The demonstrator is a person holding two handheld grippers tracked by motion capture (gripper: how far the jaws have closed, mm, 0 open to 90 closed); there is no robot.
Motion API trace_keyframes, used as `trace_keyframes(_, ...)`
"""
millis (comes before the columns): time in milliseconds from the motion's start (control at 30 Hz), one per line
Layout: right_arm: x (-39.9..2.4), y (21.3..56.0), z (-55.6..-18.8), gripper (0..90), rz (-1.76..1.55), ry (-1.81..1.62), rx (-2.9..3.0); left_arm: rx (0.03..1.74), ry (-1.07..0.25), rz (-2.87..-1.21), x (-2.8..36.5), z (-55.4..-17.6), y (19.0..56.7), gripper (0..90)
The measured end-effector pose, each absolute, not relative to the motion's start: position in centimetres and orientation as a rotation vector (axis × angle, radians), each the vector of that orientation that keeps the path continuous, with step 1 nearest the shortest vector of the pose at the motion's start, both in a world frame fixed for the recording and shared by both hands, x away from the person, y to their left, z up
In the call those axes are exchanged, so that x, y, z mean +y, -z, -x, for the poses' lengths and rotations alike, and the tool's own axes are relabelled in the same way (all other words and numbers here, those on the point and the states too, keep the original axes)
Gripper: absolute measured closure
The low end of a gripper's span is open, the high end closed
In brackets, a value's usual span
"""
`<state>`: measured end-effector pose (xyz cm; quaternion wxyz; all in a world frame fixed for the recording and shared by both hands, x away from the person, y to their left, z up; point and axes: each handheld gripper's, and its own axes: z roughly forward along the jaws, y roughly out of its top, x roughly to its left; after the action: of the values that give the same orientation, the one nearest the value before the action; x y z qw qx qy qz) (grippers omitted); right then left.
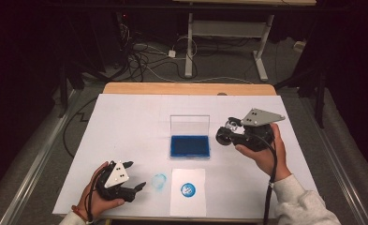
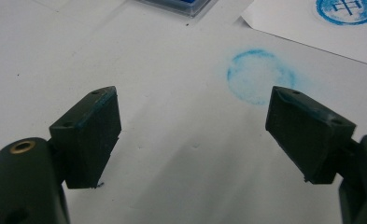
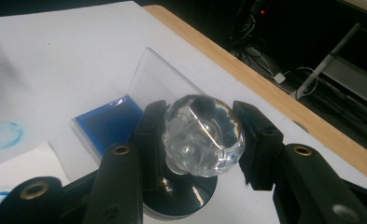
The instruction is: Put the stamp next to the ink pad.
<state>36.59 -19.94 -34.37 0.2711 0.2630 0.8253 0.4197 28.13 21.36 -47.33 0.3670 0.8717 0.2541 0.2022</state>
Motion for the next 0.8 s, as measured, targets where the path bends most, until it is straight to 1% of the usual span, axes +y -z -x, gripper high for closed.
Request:
trace_keyframes(100,-19.7,34.5,-37.1,57.7,-0.715,-1.114,2.231,0.651,-0.521,-2.244,21.2,-28.1,47.3,16.2)
trace_keyframes(333,-19.3,35.4,-38.5,57.7,-0.749,-1.074,2.256,0.644,-0.519,-2.246,21.1,-28.1,47.3,16.2)
trace_keyframes(800,-18.1,38.6,-40.8,57.6,-0.794,-0.977,2.314,0.662,-0.521,-2.244,21.3,-28.1,47.4,16.2)
